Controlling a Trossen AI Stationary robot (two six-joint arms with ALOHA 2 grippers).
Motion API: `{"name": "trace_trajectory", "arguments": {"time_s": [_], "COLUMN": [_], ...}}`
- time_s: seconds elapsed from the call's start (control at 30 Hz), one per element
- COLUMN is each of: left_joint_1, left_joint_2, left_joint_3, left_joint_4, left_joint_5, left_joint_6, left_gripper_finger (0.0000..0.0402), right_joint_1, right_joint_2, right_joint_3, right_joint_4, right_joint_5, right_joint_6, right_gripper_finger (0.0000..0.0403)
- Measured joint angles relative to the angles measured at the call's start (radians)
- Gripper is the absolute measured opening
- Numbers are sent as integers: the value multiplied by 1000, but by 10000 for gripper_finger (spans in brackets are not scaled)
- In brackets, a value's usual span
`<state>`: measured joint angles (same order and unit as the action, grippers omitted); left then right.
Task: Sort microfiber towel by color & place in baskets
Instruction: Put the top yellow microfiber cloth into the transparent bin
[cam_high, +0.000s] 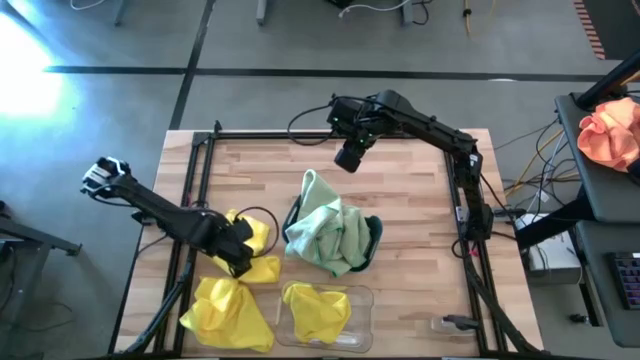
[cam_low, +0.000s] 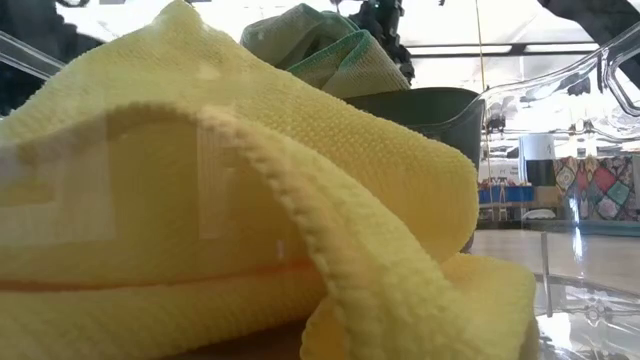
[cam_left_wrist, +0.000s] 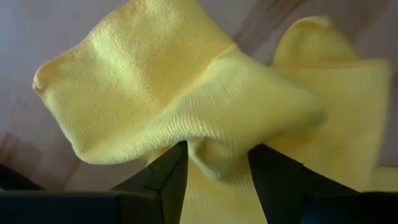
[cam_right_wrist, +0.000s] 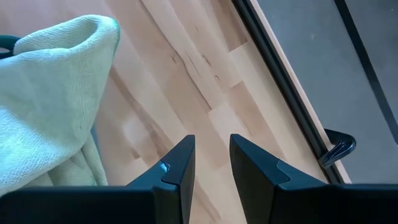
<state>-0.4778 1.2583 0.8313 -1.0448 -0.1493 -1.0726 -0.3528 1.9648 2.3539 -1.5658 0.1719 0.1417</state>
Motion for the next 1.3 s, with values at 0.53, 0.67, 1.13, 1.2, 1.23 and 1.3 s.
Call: {"name": "trace_trajectory", "arguments": {"time_s": [0.53, 0.67, 1.13, 1.2, 1.23, 1.3], "left_joint_1": [0, 0, 2, 2, 2, 2], "left_joint_2": [222, 229, 172, 171, 173, 177], "left_joint_3": [-50, -4, 206, 268, 306, 392], "left_joint_4": [170, 165, 109, 79, 65, 33], "left_joint_5": [1, 0, -37, -53, -66, -94], "left_joint_6": [-8, 17, 44, 48, 59, 82], "left_gripper_finger": [147, 113, 7, 4, 2, 1], "right_joint_1": [21, 21, 21, 21, 21, 19], "right_joint_2": [0, 0, 0, 0, 0, 0], "right_joint_3": [0, 0, 0, 0, 0, 0], "right_joint_4": [-2, -2, 3, 5, 6, 11], "right_joint_5": [-23, -23, -22, -14, -13, -13], "right_joint_6": [6, -7, -58, -74, -81, -99], "right_gripper_finger": [93, 93, 93, 93, 93, 93]}}
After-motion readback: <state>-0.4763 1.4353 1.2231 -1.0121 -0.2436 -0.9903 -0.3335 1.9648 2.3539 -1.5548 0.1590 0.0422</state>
